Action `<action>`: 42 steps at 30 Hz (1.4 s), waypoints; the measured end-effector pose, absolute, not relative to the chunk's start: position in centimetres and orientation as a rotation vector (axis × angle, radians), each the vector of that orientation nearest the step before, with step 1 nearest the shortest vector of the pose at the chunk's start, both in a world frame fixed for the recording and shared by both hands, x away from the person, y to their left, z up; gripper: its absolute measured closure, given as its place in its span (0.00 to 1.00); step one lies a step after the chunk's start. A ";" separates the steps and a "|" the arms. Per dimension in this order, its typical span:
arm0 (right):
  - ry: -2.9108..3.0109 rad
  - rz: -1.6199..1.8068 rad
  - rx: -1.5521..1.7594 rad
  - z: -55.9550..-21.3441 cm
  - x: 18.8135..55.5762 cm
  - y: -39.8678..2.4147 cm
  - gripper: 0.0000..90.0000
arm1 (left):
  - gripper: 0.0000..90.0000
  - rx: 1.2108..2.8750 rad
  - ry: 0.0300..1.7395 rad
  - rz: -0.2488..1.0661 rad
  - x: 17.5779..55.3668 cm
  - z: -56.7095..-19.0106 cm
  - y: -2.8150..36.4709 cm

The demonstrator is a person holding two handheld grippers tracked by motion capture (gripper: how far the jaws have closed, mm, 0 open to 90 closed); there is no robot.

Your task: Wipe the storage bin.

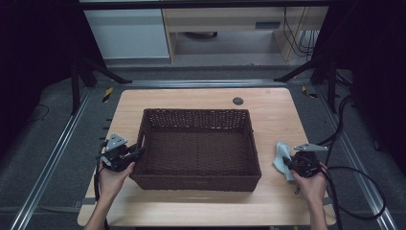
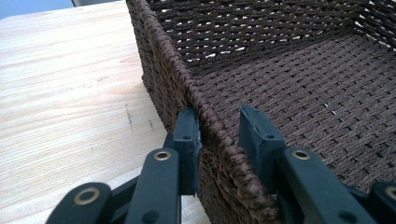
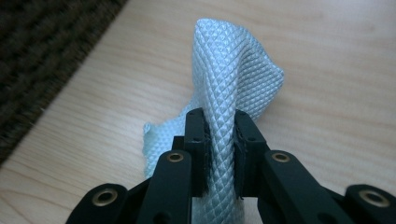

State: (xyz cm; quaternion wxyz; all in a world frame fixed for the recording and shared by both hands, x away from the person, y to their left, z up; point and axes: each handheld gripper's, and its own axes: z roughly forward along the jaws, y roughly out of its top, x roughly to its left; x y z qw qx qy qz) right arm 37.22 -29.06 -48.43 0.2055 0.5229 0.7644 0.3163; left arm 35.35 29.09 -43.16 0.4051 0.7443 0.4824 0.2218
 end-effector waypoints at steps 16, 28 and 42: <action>2.044 1.228 1.284 -44.8 37.8 -27.2 0.88 | 0.75 1.878 1.205 0.564 35.3 -43.1 29.0; 2.019 1.259 1.228 -43.4 40.5 -25.4 0.88 | 0.77 1.885 1.192 0.557 35.3 -43.2 28.1; 2.104 1.277 1.183 -45.9 44.2 -24.1 0.88 | 0.77 1.884 1.201 0.558 35.3 -43.2 28.0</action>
